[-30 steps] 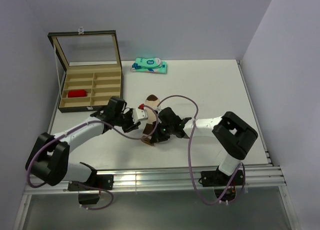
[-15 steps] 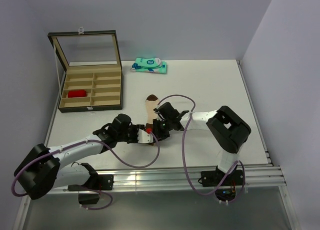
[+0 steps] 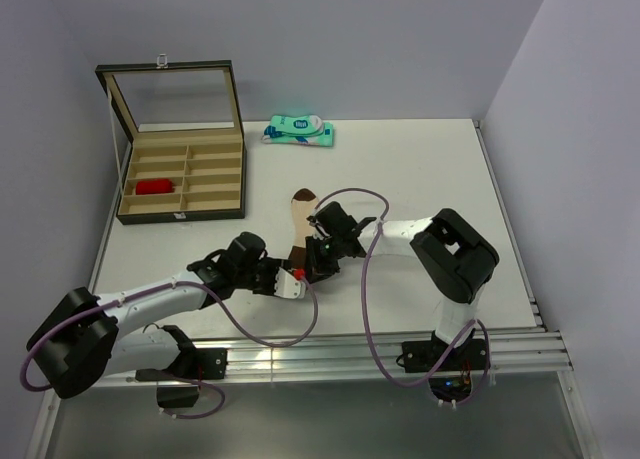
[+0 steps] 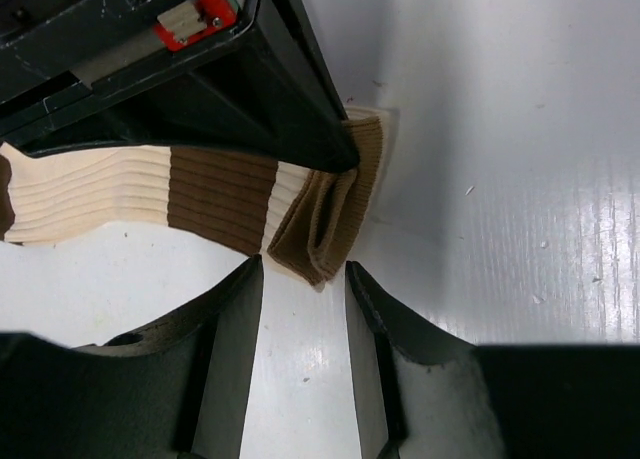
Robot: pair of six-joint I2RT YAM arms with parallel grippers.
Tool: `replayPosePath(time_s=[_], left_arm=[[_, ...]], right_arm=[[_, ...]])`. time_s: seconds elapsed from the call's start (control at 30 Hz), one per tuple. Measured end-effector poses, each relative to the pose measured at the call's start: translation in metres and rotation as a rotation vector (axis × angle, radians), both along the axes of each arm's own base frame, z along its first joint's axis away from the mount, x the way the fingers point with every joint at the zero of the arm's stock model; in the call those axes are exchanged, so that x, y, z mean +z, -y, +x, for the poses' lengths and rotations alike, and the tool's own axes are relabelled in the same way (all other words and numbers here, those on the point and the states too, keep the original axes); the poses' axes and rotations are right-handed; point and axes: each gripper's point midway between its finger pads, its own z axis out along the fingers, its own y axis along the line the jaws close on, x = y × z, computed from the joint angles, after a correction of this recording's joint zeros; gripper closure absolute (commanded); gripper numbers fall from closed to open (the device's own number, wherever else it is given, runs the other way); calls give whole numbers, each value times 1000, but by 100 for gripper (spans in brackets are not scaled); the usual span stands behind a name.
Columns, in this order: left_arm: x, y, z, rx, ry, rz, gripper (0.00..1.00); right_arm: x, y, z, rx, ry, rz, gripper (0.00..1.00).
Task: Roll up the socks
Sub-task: Roll the sock at the center of the board.
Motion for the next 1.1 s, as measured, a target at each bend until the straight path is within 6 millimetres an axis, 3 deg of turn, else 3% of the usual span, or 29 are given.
replayPosePath(time_s=[0.3,0.83,1.1], left_arm=[[-3,15,10,17,-24,-22,60],[-11,26,16,32,-126,-15,93],[-23,21,10,12,-202,67,87]], right_arm=[[0,1,1,-2,-2,-4,100],[0,4,4,-15,12,-14,100],[0,6,6,-25,19,-30,100]])
